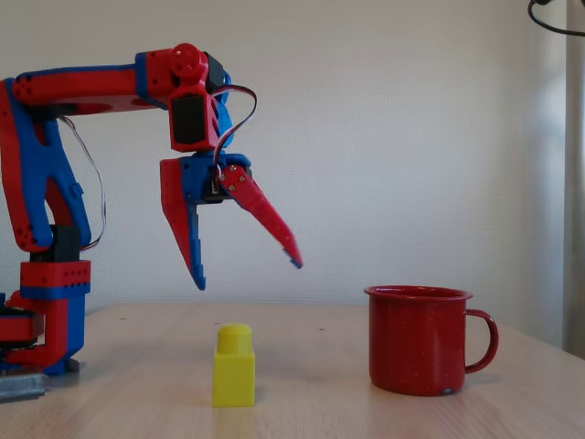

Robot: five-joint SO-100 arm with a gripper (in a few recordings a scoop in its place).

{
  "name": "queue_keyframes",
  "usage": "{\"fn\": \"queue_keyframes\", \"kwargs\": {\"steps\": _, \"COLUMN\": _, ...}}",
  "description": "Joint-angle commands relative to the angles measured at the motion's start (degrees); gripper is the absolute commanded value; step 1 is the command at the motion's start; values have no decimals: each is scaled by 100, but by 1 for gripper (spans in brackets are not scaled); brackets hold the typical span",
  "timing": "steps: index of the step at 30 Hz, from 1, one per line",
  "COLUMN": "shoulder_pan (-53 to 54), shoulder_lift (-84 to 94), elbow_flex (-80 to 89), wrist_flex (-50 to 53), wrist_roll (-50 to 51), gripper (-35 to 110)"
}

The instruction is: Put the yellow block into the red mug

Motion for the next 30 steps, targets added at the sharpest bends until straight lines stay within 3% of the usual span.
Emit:
{"fn": "queue_keyframes", "kwargs": {"steps": 1, "shoulder_pan": 149, "shoulder_lift": 123, "elbow_flex": -237, "wrist_flex": 132, "wrist_roll": -237, "gripper": 52}}
{"fn": "queue_keyframes", "kwargs": {"steps": 11, "shoulder_pan": 237, "shoulder_lift": 26, "elbow_flex": 527, "wrist_flex": -290, "wrist_roll": -905, "gripper": 60}}
{"fn": "queue_keyframes", "kwargs": {"steps": 30, "shoulder_pan": 378, "shoulder_lift": -659, "elbow_flex": 1389, "wrist_flex": -1600, "wrist_roll": -958, "gripper": 60}}
